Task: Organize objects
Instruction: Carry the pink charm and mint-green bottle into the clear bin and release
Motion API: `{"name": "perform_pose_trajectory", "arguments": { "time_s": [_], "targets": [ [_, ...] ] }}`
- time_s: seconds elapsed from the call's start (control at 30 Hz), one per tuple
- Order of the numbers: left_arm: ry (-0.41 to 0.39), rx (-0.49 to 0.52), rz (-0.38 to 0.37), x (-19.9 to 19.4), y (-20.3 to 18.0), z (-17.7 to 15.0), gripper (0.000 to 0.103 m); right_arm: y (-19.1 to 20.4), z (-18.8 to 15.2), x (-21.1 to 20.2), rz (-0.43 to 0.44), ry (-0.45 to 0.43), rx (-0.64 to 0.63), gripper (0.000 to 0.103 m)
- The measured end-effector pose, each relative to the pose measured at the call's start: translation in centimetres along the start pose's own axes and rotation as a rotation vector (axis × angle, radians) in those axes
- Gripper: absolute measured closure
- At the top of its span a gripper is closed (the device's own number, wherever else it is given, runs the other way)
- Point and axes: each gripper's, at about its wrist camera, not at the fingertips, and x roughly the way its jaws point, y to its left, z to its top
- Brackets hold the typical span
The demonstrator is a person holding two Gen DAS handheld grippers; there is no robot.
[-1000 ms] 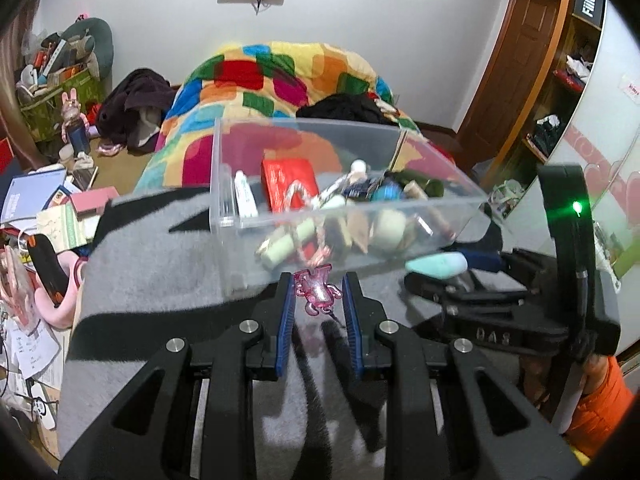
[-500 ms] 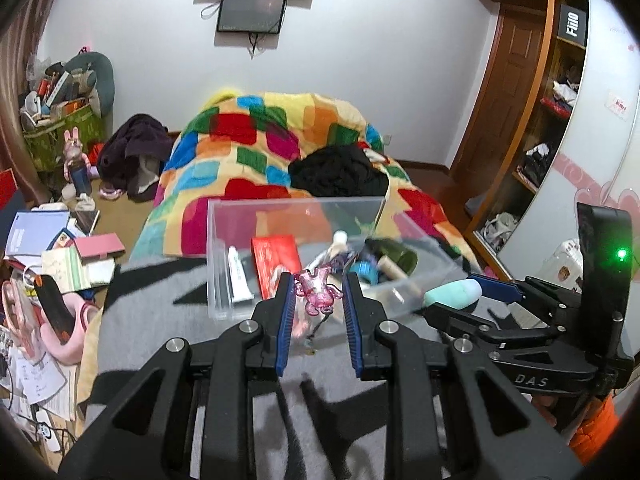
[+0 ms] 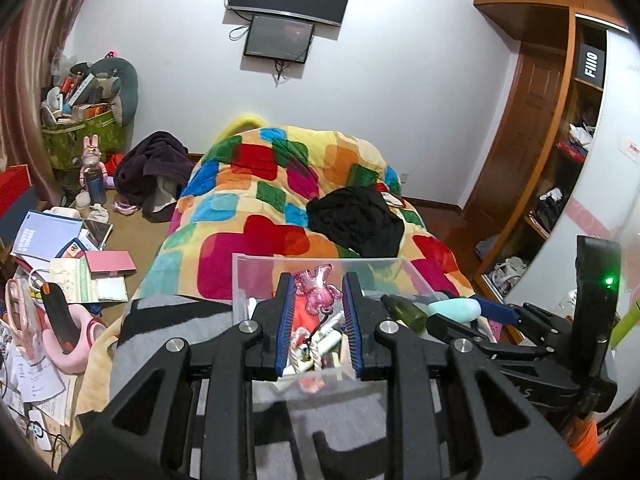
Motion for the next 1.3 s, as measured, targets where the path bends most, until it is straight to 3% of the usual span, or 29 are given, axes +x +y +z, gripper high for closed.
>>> {"name": "perform_pose_trajectory", "arguments": {
  "time_s": [0.3, 0.57, 0.73, 0.8, 1.13, 1.3],
  "targets": [
    [0.123, 0.004, 0.029, 4.9, 0.8, -1.9, 0.080, 0.2, -0.3, 5.3, 0.016, 0.123, -0.010, 0.032],
    [0.240, 0.028, 0.017, 7.9, 0.5, -4.1, 0.079, 0.7, -1.0, 7.1, -0.002, 0.165, -0.059, 0.032],
    [0.235, 0.025, 0.024, 7.6, 0.5, -4.2, 0.063, 0.4, -1.0, 6.2, 0.022, 0.161, -0.067, 0.030],
    [0.222, 0.032, 0.028, 7.0, 0.4, -4.1, 0.061, 0.4, -0.9, 5.7, 0.024, 0.152, -0.071, 0.029],
    [0.145, 0.079, 0.054, 3.7, -0.9, -4.5, 0.035, -0.1, -1.9, 0.9, 0.043, 0.051, -0.098, 0.028],
    [0.120, 0.087, 0.055, 2.7, -1.3, -5.5, 0.020, -0.3, -3.0, -0.7, 0.045, 0.002, -0.099, 0.019]
  ]
}}
